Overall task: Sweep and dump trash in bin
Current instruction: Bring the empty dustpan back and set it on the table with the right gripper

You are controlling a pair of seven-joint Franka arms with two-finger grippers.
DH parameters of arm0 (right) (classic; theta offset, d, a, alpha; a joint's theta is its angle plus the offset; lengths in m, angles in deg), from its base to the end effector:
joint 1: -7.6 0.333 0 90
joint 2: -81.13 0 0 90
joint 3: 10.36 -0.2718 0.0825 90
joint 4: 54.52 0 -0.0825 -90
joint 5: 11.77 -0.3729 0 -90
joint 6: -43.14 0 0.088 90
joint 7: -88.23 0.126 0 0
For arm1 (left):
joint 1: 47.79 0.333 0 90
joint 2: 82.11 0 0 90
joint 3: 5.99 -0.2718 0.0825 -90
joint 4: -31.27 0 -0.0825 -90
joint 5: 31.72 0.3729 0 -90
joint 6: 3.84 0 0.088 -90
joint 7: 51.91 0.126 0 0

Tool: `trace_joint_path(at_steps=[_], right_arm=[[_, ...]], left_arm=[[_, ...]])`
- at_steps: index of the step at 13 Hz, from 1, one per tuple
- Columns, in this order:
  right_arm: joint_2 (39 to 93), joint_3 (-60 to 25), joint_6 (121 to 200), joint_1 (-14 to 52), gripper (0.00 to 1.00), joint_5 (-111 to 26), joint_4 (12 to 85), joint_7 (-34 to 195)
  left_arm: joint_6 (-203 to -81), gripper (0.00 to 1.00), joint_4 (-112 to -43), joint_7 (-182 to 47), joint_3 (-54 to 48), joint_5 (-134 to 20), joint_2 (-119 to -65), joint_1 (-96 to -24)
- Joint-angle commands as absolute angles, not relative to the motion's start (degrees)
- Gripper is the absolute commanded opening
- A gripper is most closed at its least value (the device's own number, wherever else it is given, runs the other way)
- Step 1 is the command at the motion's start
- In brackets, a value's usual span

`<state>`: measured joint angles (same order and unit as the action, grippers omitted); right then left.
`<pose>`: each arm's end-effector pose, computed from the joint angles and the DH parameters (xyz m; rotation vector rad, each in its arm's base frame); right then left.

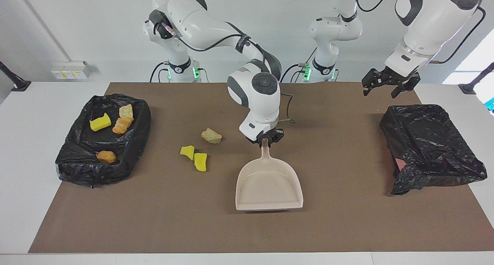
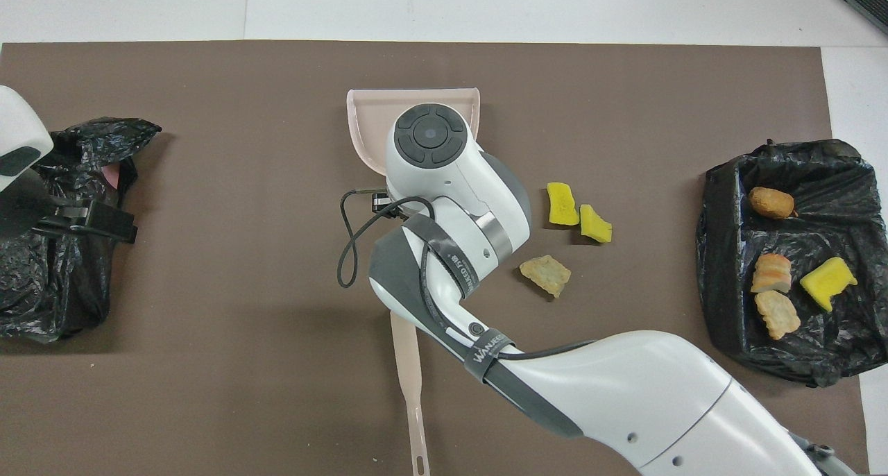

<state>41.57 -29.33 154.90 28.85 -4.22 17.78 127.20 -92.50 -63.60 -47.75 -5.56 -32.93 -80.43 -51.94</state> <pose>0.5724 0.4068 0.3193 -3.0551 0.0089 0.0429 0.5273 -0.0450 0.5362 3.1095 -0.2371 -0.1235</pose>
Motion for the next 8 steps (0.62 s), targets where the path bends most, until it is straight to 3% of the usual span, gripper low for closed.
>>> trace_joint_path(at_steps=[1,3,4,5,6,8], right_arm=[[41.5,-29.3,160.6,28.3,0.04,-6.0,21.0,128.1],[42.4,-29.3,160.3,28.4,0.18,-6.0,23.7,128.0],[42.7,-29.3,159.3,28.6,0.33,-6.0,24.0,128.0],[43.0,-29.3,157.7,28.8,0.79,-5.3,23.9,127.9],[44.6,-29.3,156.7,28.9,1.0,-5.2,24.4,127.3],[49.6,-29.5,154.2,28.9,1.0,-5.9,26.9,128.0]], left_arm=[[-92.5,1.0,-63.1,-47.1,-4.9,-32.1,-80.4,-51.2],[-92.5,1.0,-63.0,-47.1,-4.9,-32.1,-80.4,-51.1],[-92.6,1.0,-63.0,-47.3,-4.9,-32.1,-80.3,-51.1],[-92.6,1.0,-63.0,-47.3,-4.9,-32.2,-80.2,-51.3],[-92.6,1.0,-62.9,-47.3,-4.9,-32.1,-80.3,-51.6],[-93.8,1.0,-62.9,-47.5,-4.8,-32.7,-80.4,-51.3]])
